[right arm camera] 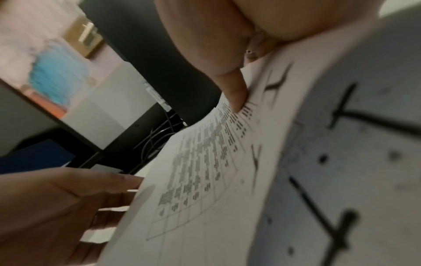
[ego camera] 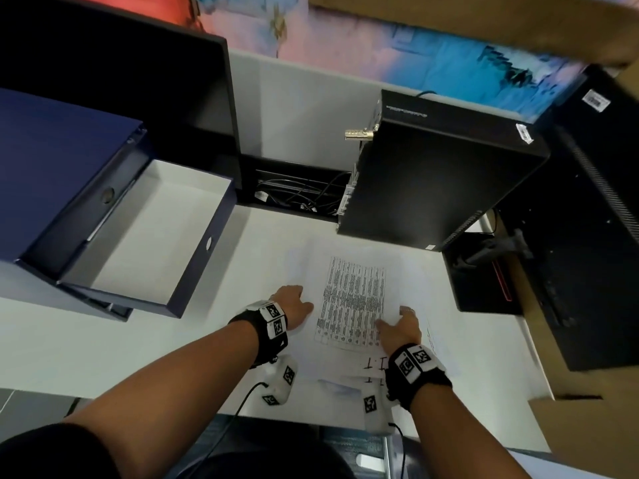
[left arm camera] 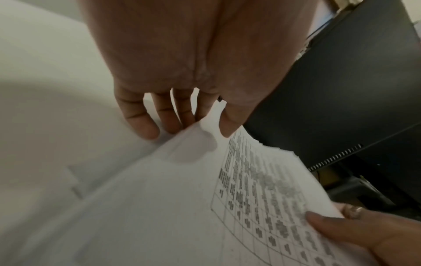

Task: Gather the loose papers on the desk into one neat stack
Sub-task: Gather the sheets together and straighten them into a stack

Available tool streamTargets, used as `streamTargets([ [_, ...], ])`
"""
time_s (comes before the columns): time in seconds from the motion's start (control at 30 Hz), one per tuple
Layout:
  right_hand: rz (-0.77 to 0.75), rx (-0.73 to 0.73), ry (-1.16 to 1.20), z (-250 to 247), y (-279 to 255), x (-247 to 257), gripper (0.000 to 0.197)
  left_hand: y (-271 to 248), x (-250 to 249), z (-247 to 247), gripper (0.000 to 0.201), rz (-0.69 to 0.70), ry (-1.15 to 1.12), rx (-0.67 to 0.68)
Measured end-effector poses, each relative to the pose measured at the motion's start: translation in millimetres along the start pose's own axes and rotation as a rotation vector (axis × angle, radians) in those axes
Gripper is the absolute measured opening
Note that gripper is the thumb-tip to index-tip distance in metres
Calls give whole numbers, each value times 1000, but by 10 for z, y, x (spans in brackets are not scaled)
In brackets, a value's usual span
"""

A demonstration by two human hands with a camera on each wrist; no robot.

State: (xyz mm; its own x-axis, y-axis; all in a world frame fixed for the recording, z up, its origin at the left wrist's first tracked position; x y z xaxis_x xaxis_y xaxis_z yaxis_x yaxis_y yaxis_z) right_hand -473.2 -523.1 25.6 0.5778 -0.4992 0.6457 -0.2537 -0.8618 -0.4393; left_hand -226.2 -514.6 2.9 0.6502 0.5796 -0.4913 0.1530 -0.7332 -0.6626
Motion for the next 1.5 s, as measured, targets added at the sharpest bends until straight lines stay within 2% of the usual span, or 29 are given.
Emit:
streamTargets([
  [0.1,-158,-31,124,-123,11,37,44,-26,30,-111,47,12,-89,-85],
  [0.17,-208,-36,200,-224,30,22,43,-46,24,-167,47,30,-146,-146],
  [0.2,-202,-30,235,-264,22,14,42,-52,7,-185,52,41,-167,-162],
  [0.3,-195,24,286,-295,30,-47,38,-67,-18,-211,81,38,-232,-165],
  [0.37,-147,47,290,-287,48,-57,49,-79,-5,-215,94,-6,-266,-165],
  [0.47,-128,16,157,-257,66,-57,41,-69,17,-190,96,-3,-353,-93],
  [0.53,-112,-19,-62,-243,-1,-35,49,-112,0,-175,89,5,-363,-55],
  [0.6,-105,-34,-132,-199,-24,-48,45,-149,-26,-152,78,-7,-371,-30],
  [0.7,-123,14,-36,-131,9,-116,46,-126,-9,-130,82,-8,-447,-22],
  [0.83,-181,45,184,-288,-149,19,40,-154,59,-239,104,-34,-577,-74],
  [0.87,-173,51,247,-335,-176,39,45,-171,70,-270,98,-33,-616,-74],
  [0.9,-167,54,305,-372,-196,58,49,-206,61,-296,84,-2,-633,-62],
  [0.97,-186,98,342,-366,-232,110,38,-269,9,-323,57,55,-586,-27],
  [1.03,-227,140,251,-281,-215,146,30,-349,-82,-361,46,99,-499,-56],
  [1.07,-244,145,209,-234,-209,164,31,-377,-117,-390,40,117,-455,-115],
  [1.17,-218,72,44,-185,-120,119,53,-502,-177,-585,26,124,-426,-342],
  [1.23,-122,-37,-208,-212,-24,-24,77,-552,-142,-717,17,111,-465,-445],
  [1.27,-73,-43,-335,-221,3,-96,88,-549,-110,-764,16,98,-468,-476],
  [1.37,-27,28,-536,-150,-23,-151,110,-617,-80,-886,21,78,-429,-513],
  [1.5,12,-16,-616,-70,-45,-108,118,-656,-11,-929,34,20,-423,-458],
])
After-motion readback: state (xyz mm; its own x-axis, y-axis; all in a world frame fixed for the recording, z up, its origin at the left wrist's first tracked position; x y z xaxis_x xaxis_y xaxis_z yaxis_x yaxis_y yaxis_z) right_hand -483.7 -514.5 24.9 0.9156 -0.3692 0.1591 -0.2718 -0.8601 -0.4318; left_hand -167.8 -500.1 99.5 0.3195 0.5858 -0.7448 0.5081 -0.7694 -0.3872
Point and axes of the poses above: each hand's wrist, its own y-axis towards the middle knuckle, its own z-axis out of the palm, x = y × z, the point moved 2 cm from there along y, towards the middle knuckle, and after that the axes turned 5 degrees about -z, right-handed, at the moved point
